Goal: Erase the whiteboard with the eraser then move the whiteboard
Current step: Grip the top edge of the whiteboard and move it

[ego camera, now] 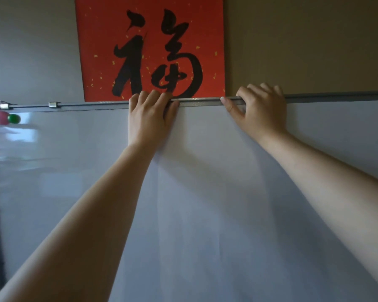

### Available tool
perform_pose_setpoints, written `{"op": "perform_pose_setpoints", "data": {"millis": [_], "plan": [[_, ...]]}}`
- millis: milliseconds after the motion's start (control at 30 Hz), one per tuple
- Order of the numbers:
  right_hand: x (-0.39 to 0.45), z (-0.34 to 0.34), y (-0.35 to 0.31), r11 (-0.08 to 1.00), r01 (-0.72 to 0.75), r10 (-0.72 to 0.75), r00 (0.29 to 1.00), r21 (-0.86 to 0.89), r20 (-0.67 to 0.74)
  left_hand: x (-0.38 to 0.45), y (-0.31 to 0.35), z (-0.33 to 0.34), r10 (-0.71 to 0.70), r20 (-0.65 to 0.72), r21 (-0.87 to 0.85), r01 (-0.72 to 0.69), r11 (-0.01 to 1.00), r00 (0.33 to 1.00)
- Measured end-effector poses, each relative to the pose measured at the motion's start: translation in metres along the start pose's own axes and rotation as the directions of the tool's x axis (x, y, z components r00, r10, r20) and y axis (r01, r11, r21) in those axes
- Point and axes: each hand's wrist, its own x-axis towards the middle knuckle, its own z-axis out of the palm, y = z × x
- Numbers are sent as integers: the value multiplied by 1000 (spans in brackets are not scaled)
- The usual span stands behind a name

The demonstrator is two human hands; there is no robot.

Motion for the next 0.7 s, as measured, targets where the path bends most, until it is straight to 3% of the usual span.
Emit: {"op": "perform_pose_setpoints", "data": {"millis": [367, 700], "plan": [[-3, -5, -7, 1000, -6, 7, 999, -19, 34, -1, 1, -7, -22, 57, 39, 20, 999, 998], [-2, -4, -10, 999, -18, 19, 1000, -31, 16, -2, -2, -5, -8, 10, 42, 8, 999, 1000]]}}
